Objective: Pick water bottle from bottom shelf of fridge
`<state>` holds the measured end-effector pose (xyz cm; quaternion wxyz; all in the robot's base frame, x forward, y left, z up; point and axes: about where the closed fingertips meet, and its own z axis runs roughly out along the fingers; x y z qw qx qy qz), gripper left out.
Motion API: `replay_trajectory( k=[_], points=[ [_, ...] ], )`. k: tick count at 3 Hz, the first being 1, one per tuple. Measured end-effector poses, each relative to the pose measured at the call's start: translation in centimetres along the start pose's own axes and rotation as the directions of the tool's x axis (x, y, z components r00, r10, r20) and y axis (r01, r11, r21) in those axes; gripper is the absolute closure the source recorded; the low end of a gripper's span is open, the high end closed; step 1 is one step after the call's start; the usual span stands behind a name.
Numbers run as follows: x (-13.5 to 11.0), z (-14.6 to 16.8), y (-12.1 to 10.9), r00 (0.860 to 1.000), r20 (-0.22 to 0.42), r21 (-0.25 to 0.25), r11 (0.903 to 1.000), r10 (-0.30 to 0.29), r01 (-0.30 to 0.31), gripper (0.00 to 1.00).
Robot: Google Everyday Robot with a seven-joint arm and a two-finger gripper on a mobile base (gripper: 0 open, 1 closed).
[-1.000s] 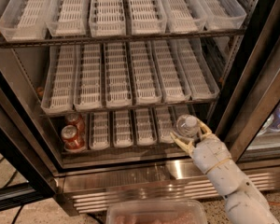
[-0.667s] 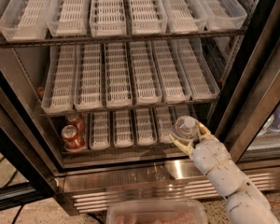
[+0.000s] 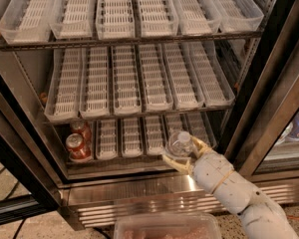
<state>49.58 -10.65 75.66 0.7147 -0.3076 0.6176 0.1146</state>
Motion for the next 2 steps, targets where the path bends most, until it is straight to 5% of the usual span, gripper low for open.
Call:
replay_trajectory(
  k=[1, 2],
  points=[
    [-0.8, -0.2, 2.6, 1.0, -0.023, -0.129, 0.9914, -0.021, 0.018, 1.0],
    [-1.7, -0.4, 4.3, 0.999, -0.029, -0.257, 0.966, -0.033, 0.025, 1.0]
  ],
)
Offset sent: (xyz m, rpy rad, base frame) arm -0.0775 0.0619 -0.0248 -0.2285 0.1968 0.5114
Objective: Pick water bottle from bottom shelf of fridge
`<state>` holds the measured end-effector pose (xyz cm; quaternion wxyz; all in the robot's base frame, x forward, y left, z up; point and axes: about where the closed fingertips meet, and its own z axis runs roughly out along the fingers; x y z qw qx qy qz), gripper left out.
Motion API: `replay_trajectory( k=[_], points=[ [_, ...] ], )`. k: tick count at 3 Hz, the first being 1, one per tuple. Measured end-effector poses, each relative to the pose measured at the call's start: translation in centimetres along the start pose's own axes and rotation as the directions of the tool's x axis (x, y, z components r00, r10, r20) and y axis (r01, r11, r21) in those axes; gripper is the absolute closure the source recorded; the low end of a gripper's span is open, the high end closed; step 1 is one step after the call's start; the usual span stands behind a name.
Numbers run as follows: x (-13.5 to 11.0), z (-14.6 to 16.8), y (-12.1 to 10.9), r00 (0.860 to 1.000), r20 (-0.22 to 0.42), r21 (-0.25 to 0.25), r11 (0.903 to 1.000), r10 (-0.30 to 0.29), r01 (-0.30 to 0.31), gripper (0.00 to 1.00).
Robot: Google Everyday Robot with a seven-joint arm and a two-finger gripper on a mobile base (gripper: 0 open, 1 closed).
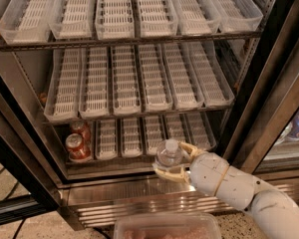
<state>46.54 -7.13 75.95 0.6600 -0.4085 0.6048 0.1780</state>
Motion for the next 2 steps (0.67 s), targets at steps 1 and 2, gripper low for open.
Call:
replay_trajectory(
  k=[1, 2],
  points=[
    [-0.22, 0.07, 0.93, 1.0, 0.007, -0.066, 0.9978, 0.0, 0.0, 1.0],
    [-0.22, 0.07, 0.93, 1.0, 0.007, -0.066, 0.9978, 0.0, 0.0, 1.0]
  ],
)
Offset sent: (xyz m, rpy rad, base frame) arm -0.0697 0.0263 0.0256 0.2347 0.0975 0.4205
